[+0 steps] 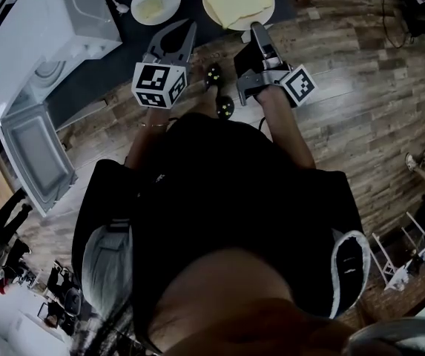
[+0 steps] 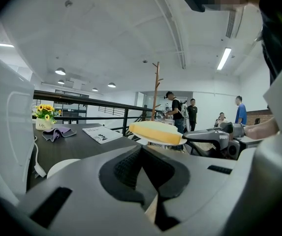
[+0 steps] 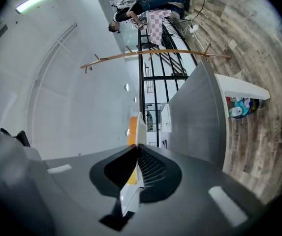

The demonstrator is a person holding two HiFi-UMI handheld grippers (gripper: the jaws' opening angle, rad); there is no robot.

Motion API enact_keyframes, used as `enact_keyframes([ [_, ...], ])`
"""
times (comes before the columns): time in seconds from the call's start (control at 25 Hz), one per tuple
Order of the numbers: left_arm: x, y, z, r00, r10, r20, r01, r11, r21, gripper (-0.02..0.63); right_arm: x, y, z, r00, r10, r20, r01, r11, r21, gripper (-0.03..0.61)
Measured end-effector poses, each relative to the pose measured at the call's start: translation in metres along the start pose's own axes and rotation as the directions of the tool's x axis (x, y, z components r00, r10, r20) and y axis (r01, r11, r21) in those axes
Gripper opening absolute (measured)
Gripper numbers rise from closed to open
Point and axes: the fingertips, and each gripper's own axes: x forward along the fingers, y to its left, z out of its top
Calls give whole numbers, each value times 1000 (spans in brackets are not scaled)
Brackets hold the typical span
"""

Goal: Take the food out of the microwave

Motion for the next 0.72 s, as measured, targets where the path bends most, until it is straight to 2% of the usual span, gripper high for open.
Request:
enact_keyframes([
  [0.72,34,33,-14,999,-4,-50,2,999,-39,8,49,-29,12,998,-47,-28,47,999,-4,6],
])
